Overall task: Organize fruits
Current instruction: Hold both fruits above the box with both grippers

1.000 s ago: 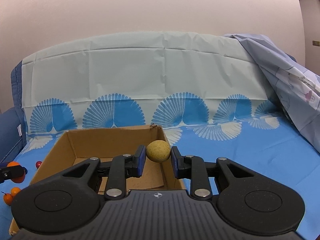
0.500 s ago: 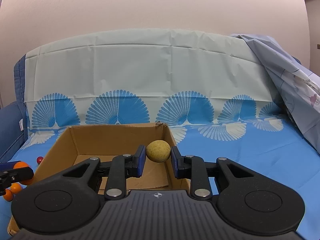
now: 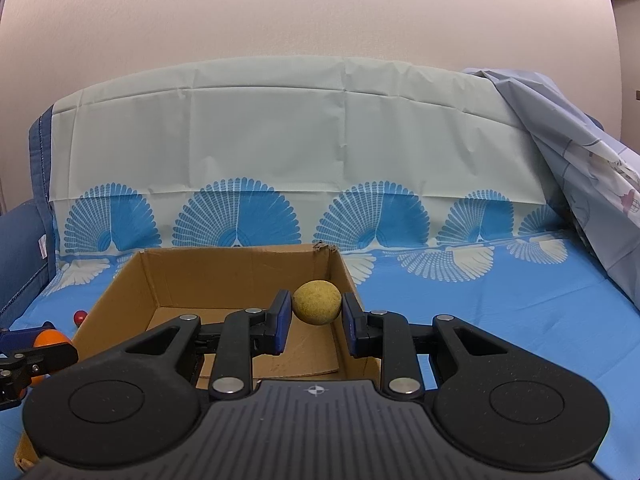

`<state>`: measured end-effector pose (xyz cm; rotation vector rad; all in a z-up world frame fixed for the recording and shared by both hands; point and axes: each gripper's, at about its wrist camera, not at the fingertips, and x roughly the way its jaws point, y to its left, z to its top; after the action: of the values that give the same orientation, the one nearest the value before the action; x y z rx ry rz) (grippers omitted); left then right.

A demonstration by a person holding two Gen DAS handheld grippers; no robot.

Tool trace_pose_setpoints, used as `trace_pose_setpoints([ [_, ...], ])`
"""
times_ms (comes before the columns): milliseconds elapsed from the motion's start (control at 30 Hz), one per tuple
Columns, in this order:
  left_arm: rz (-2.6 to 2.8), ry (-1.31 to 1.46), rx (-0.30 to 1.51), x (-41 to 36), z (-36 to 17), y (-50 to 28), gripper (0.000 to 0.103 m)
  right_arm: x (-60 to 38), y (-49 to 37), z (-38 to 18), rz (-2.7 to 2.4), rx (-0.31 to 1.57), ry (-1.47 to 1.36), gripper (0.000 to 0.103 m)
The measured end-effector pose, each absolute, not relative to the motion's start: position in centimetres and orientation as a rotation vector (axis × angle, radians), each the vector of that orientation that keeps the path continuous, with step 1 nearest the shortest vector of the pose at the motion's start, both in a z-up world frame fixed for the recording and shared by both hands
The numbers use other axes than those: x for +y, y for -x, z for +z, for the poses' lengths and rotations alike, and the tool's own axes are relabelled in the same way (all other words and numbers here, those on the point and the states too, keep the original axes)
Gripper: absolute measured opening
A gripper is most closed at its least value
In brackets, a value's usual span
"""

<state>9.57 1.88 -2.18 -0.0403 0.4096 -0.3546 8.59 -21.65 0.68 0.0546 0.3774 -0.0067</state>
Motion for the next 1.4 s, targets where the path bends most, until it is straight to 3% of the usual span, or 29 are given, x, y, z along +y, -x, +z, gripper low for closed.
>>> trace_pose_setpoints([
  [1400, -0.396, 0.000, 0.410, -0.3, -2.8, -9.0, 0.041, -20.5, -9.1, 0.4, 0.007, 0.384, -0.038, 0.028],
])
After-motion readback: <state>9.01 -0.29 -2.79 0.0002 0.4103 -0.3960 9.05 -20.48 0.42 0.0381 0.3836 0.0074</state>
